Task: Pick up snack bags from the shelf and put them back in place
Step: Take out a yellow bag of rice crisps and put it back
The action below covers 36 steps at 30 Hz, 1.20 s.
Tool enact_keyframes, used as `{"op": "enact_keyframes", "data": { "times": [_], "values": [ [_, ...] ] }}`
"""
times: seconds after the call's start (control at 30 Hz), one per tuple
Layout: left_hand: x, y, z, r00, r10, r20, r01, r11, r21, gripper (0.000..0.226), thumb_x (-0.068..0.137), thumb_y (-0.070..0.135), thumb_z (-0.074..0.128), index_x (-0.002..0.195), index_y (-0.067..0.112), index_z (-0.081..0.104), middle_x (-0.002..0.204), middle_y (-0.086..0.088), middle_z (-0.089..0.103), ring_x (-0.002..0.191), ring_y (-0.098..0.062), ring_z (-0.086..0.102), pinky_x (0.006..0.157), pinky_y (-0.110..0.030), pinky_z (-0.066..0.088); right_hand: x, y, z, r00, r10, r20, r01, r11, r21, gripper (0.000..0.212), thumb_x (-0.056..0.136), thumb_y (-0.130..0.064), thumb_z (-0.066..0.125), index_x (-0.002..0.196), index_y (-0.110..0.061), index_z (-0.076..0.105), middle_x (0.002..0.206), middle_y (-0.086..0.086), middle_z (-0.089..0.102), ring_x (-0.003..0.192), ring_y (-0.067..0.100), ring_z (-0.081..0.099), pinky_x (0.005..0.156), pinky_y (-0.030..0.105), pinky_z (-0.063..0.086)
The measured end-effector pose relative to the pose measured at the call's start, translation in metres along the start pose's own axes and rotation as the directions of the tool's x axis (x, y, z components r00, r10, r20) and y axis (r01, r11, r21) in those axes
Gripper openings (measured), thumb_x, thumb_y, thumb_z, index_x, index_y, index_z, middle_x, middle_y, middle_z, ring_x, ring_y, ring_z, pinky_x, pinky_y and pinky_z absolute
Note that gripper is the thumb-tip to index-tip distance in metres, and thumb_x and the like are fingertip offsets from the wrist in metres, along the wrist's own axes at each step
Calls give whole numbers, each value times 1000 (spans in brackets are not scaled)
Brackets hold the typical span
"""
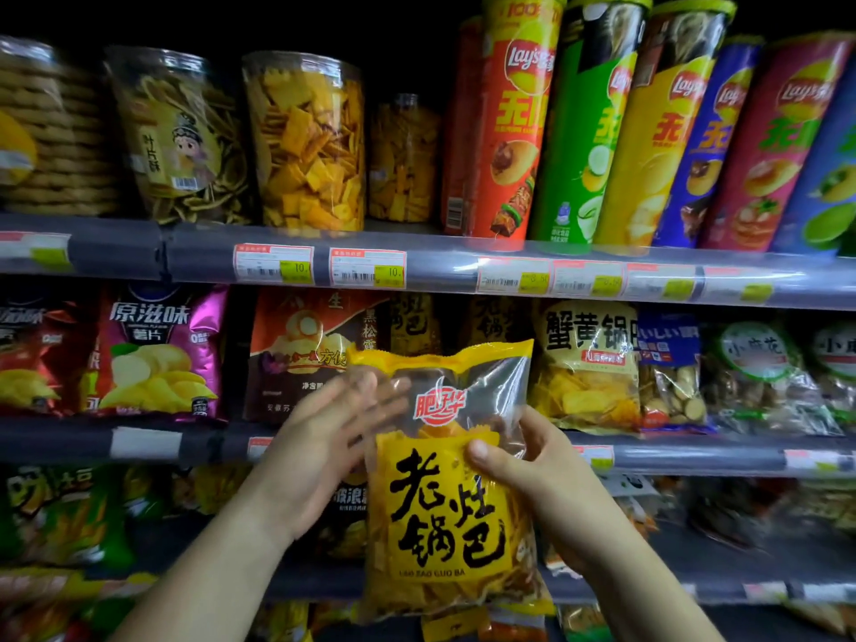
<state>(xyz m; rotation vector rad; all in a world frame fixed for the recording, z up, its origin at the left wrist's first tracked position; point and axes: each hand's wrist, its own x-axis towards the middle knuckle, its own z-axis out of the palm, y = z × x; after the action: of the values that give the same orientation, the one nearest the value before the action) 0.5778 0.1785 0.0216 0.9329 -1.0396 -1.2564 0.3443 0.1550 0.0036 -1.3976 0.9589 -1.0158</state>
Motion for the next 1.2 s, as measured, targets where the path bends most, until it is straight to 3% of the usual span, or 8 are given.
{"op": "enact_keyframes", "data": {
  "times": [0.13,0.3,0.4,0.7,0.83,1.03,1.13,1.2],
  "values": [
    [7,10,6,978,91,-187,-96,995,-15,20,77,29,73,86,11,76,104,-25,75,100,-38,74,101,-57,50,-2,-2,-1,999,-16,50,19,999,-51,76,58,-45,89,120,-10,61,114,8,79,102,28,78,97,55,59],
    [8,13,12,975,92,-201,-85,996,41,35,80,25,65,98,-4,72,96,-25,77,94,-42,74,96,-58,52,-2,-3,-11,996,6,85,-4,1000,-26,87,54,-52,95,120,-7,61,115,15,78,106,35,76,101,61,54],
    [9,13,14,973,87,-215,-76,995,60,23,91,15,60,94,-4,72,94,-26,77,93,-44,74,87,-53,57,-2,-1,-16,995,25,97,-25,1000,-3,91,50,-54,96,121,-6,62,116,19,77,108,39,75,103,62,52],
    [16,12,17,983,61,-171,-57,998,30,38,101,19,46,99,-12,68,94,-31,75,83,-43,75,68,-44,62,-2,-2,-29,992,27,127,-31,999,35,103,40,-55,99,123,-6,63,117,17,78,108,35,75,97,49,59],
    [17,9,19,990,5,-138,-13,998,-58,41,102,21,42,92,-5,73,96,-29,75,86,-43,75,73,-46,61,-2,-3,-33,992,33,123,-39,998,51,99,37,-55,99,119,-9,65,112,13,80,102,31,78,82,33,64],
    [19,4,9,992,-62,-110,39,979,-200,60,105,40,29,104,-1,72,104,-28,74,92,-38,76,79,-45,62,-2,-2,-38,993,66,101,-74,994,77,101,40,-53,99,121,-6,64,112,18,79,103,38,77,89,44,63],
    [10,-7,6,996,-6,-93,8,1000,17,64,98,60,29,118,12,67,112,-14,76,105,-29,73,88,-43,56,0,-7,-36,997,75,12,-76,995,58,95,50,-56,95,121,-3,62,107,17,81,97,36,78,87,46,63],
    [-1,-17,12,999,-38,0,37,966,255,63,84,73,49,123,25,65,116,-1,76,106,-18,73,93,-41,53,5,-14,-31,997,61,-57,-59,998,38,76,64,-50,89,119,-5,63,99,10,83,90,28,81,74,36,65]
  ]
}}
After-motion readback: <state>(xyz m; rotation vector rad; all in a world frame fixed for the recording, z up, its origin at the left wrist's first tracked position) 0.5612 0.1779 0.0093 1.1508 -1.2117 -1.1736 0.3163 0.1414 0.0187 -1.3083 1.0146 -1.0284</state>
